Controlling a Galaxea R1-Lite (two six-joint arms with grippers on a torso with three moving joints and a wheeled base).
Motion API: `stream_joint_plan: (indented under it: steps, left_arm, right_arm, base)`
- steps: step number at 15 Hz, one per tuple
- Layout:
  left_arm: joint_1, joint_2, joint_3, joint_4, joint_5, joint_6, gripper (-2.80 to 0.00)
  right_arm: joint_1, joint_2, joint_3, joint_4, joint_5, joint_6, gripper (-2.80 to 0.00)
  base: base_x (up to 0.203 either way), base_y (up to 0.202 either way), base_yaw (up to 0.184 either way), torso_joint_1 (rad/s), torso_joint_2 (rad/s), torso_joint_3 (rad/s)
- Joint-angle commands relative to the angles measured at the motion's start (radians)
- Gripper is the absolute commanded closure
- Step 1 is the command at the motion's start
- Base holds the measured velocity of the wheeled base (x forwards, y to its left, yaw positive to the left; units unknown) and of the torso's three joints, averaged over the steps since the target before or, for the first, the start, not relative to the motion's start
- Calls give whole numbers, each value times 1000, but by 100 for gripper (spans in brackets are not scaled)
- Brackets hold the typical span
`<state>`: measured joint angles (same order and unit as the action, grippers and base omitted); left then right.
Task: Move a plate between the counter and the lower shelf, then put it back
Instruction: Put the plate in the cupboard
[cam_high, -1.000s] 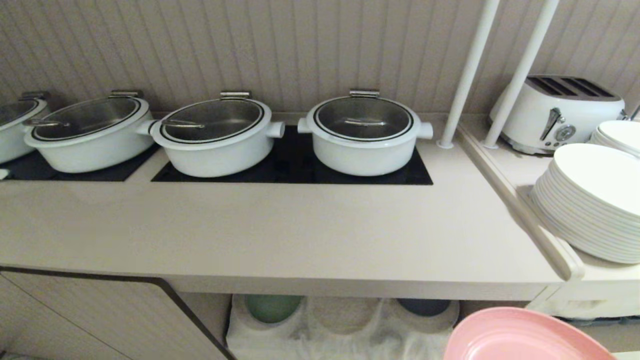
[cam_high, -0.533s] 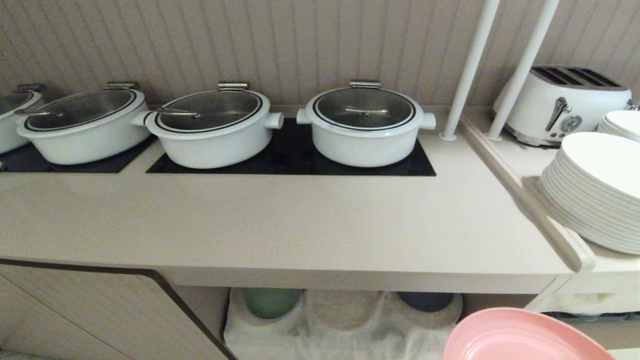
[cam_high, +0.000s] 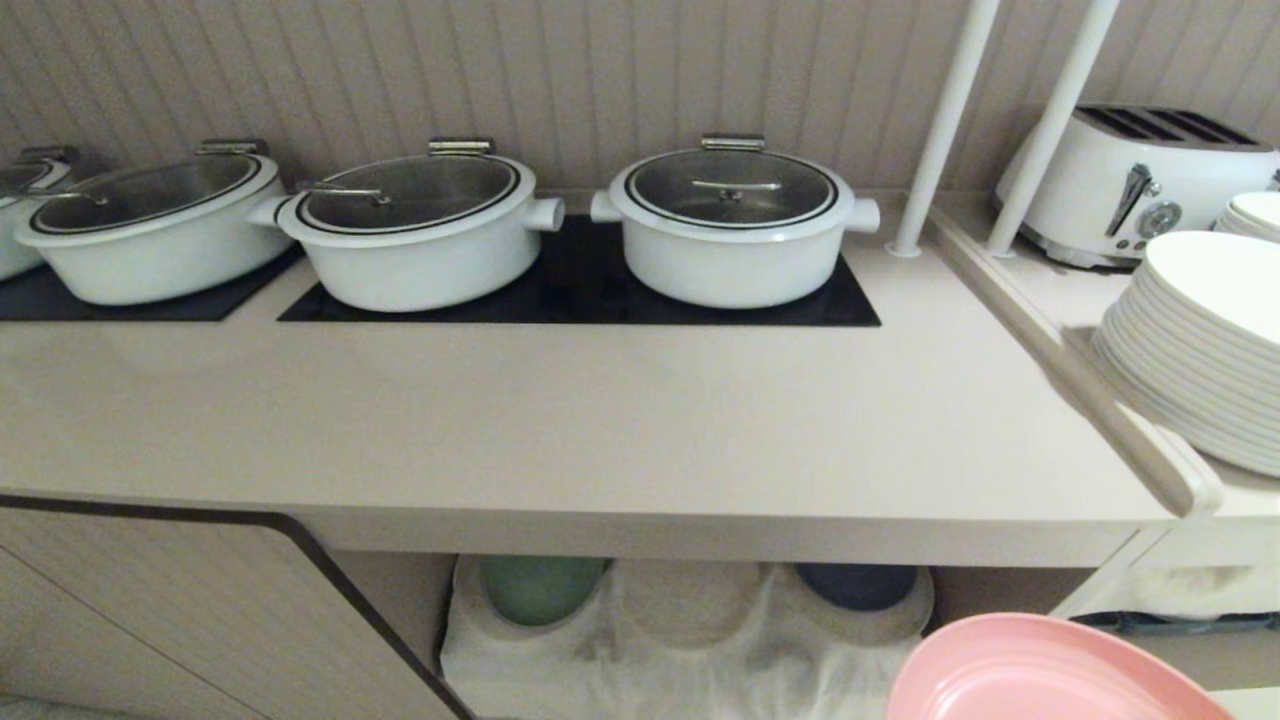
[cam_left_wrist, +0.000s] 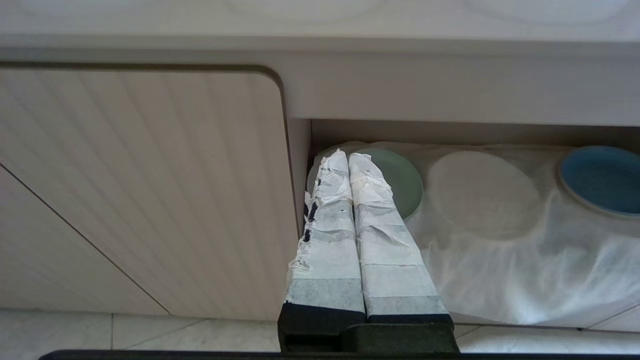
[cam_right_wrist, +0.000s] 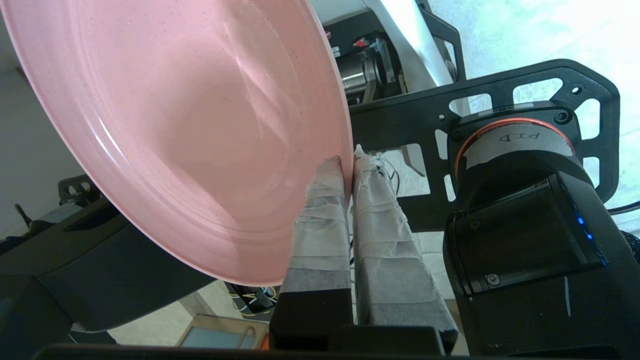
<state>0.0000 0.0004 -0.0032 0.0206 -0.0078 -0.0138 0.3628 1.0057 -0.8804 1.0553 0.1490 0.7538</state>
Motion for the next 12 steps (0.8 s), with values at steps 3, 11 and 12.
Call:
stream_joint_plan:
  steps: [3, 11, 12]
  left_arm:
    - [0, 0, 0, 1, 0, 0, 0]
    - [0, 0, 0, 1, 0, 0, 0]
    - [0, 0, 0, 1, 0, 0, 0]
  right_arm:
    - [1, -6, 5, 3, 1, 21, 0]
    - [1, -7, 9, -20, 1, 50, 0]
    - [1, -7, 9, -20, 1, 50, 0]
  base:
    - [0, 0, 0, -168, 370, 192]
    - [0, 0, 0, -236, 515, 281]
    - [0, 0, 0, -237, 535, 293]
